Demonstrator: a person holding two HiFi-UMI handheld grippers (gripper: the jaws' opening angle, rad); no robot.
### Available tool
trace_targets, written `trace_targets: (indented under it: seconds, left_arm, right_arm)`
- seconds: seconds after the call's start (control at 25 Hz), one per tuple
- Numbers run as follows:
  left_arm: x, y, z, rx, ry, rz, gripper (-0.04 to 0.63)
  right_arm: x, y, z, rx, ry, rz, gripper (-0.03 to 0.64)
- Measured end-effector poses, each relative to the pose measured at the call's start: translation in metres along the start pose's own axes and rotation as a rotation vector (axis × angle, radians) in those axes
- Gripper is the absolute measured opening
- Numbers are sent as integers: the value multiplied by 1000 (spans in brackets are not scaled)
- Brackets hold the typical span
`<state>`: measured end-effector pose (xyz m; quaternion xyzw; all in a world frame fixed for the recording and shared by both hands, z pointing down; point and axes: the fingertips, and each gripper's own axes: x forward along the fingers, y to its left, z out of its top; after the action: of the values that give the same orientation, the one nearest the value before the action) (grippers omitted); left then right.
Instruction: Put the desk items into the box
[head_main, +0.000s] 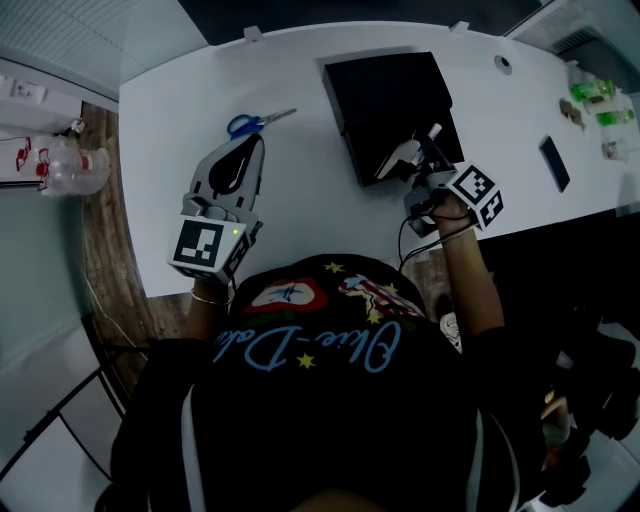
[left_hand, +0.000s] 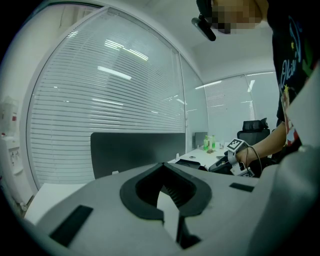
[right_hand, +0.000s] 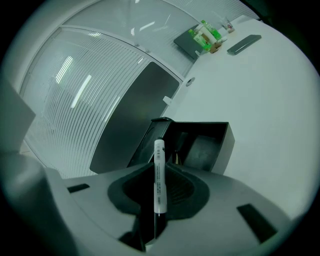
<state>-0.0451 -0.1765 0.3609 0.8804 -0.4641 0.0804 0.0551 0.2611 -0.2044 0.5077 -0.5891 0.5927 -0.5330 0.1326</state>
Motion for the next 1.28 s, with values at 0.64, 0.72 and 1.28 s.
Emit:
trace_targets:
  seconds: [0.64, 0.72, 1.28]
  left_arm:
    - [-2, 0, -2, -3, 13, 9, 8]
    - [-2, 0, -2, -3, 15, 11, 8]
    - [-4, -6, 2, 13, -8, -15, 8]
  right_arm:
    - [-1, -4, 4, 0, -7, -19, 101]
    - [-1, -4, 4, 1, -9, -18, 101]
    - [-7, 1, 5, -18, -18, -1, 8]
